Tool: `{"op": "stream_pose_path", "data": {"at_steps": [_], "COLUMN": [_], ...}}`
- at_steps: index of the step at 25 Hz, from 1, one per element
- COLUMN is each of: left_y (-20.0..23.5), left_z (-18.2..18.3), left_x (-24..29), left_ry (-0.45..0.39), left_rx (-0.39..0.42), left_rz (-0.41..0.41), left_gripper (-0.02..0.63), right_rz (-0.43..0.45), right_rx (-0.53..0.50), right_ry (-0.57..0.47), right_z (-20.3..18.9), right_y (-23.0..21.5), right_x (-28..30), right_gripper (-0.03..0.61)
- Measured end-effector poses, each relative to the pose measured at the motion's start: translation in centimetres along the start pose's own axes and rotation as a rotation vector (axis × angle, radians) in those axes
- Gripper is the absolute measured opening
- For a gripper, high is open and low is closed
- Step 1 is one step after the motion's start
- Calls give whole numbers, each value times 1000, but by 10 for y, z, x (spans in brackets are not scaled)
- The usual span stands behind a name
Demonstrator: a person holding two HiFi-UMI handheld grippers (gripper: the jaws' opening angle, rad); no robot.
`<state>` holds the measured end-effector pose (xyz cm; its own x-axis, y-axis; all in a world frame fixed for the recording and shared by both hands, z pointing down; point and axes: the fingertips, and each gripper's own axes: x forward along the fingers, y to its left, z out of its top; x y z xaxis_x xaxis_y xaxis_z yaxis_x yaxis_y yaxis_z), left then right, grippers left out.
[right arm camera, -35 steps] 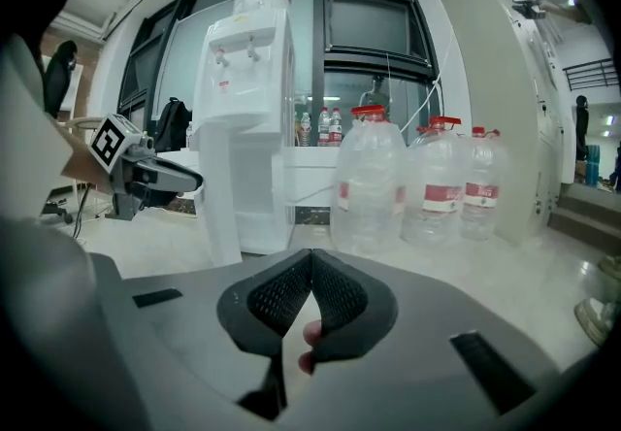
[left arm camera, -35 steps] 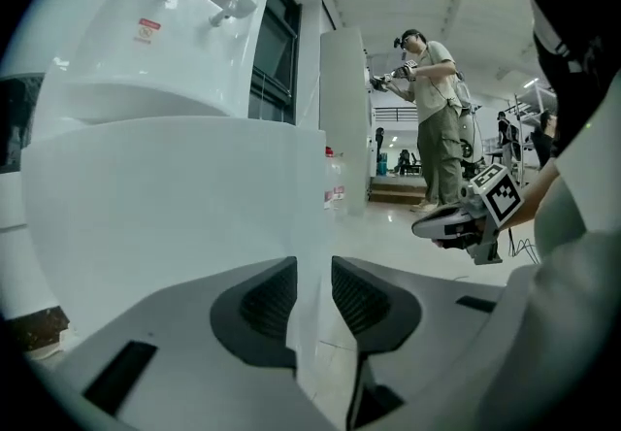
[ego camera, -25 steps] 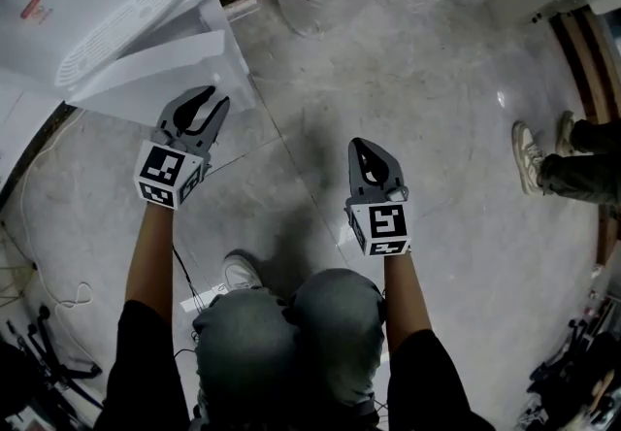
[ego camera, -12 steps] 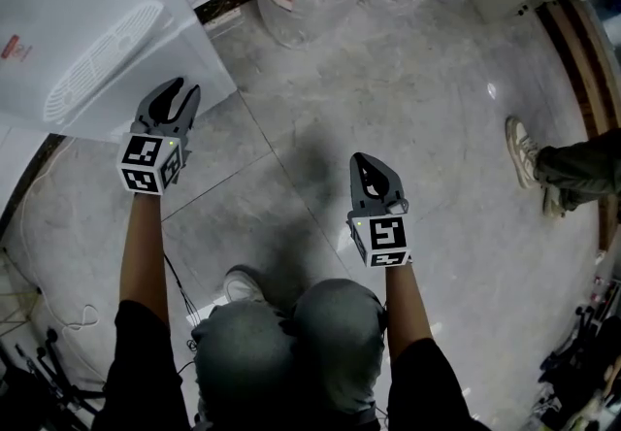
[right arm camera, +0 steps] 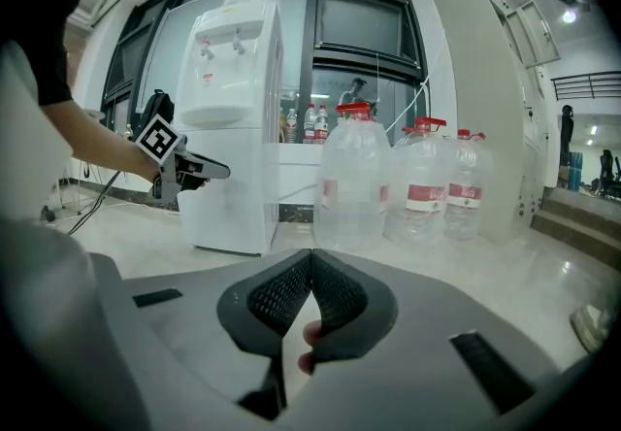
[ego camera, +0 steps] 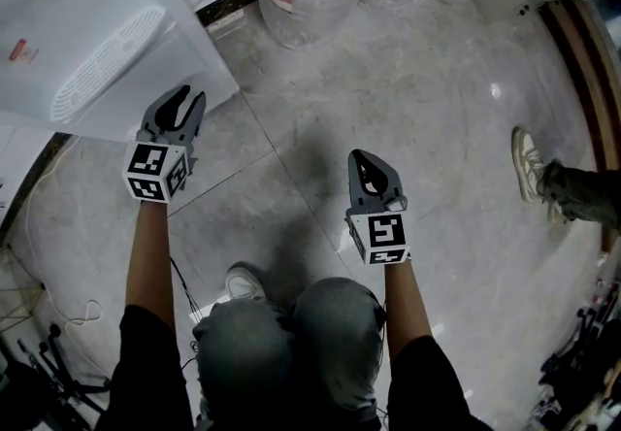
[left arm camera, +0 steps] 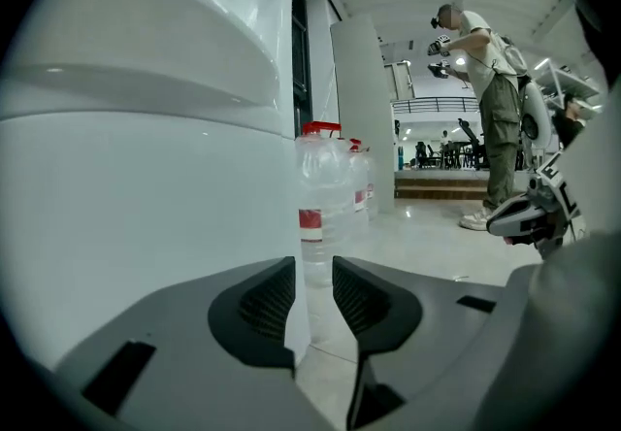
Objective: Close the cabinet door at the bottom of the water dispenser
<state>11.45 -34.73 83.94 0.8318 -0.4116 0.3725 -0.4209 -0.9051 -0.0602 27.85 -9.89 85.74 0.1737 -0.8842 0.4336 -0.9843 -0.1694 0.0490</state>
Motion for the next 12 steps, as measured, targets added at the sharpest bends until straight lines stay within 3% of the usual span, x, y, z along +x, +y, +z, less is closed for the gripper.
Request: {"op": "stream_pose_path", "data": {"at_steps": [6, 12], "left_y": [-18, -39], "left_z": [24, 71], "left_x": [-24, -66], "left_ry": [-11, -17], "left_rx": [-25, -34], "left_rz": [22, 35], "left_gripper": [78, 26], "right_rz": [44, 73], "right_rx": [10, 41], "right_ry": [-7, -9], "right_z": [26, 70], "right_y": [13, 24], "right_x": [-12, -38], "right_gripper": [14, 12]}}
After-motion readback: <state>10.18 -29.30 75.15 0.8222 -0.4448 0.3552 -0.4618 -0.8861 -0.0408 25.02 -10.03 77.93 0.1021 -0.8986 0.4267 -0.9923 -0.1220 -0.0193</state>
